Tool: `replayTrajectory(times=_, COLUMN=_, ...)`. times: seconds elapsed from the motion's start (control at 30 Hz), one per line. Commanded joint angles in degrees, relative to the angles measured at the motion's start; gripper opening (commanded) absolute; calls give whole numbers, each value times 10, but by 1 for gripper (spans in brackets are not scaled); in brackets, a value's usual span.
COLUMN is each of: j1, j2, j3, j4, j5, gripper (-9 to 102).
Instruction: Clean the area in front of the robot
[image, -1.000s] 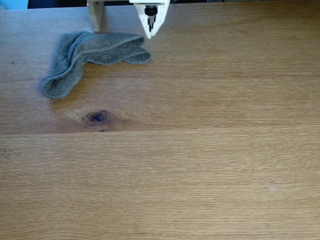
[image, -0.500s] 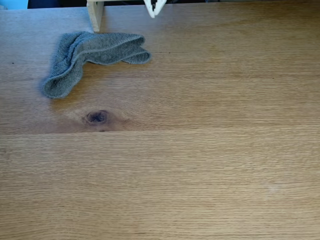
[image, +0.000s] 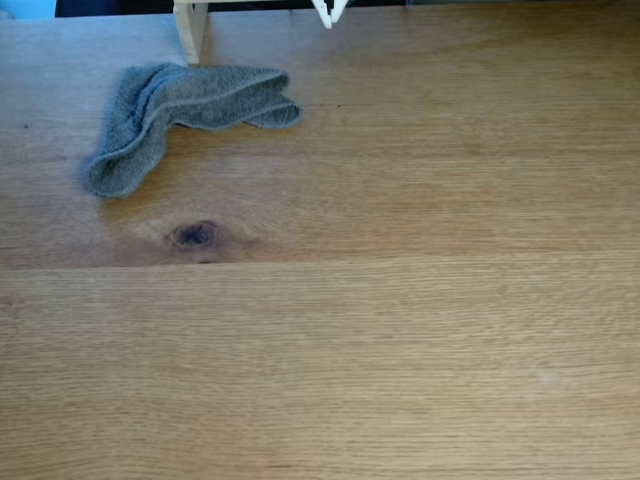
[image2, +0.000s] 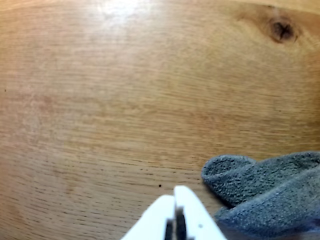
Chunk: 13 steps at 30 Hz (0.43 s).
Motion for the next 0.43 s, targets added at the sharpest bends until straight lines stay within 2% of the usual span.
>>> replayTrajectory(times=0.0, j1=4, j2=11, j3=64, j4=4, j5=-4, gripper=8)
replayTrajectory(times=0.03, j1=5, j2=11, j3=64, j4=4, j5=-4, gripper=11)
replayTrajectory(times=0.4, j1=5, j2=11, j3=64, j4=4, j5=-4, gripper=7)
